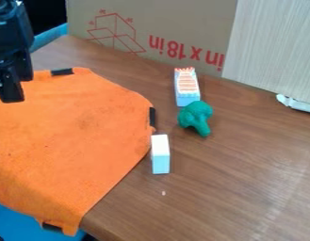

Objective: Move the cloth to the top left of the table

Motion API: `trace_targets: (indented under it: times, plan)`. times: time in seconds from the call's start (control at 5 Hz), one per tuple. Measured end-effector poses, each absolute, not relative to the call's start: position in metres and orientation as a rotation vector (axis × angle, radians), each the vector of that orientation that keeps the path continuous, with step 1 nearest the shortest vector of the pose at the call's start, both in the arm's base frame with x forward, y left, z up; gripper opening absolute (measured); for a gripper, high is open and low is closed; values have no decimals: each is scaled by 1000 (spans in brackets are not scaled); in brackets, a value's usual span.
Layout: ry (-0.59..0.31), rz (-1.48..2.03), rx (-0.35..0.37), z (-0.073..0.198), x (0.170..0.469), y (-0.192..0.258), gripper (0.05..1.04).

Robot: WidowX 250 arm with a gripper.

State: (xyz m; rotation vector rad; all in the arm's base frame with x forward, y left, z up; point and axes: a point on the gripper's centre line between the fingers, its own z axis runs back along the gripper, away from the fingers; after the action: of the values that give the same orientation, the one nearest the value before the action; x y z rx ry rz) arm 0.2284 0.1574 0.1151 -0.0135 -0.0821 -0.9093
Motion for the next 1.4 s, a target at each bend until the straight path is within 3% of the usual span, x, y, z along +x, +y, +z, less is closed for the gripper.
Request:
trace_targets:
  times: [0.2,0.8,1.4]
  plan:
    - [-69,-904,-39,108,228,157,1000]
    - [-103,-839,20,75,255,165,1000]
    - [-73,-737,42,48,285,188,1000]
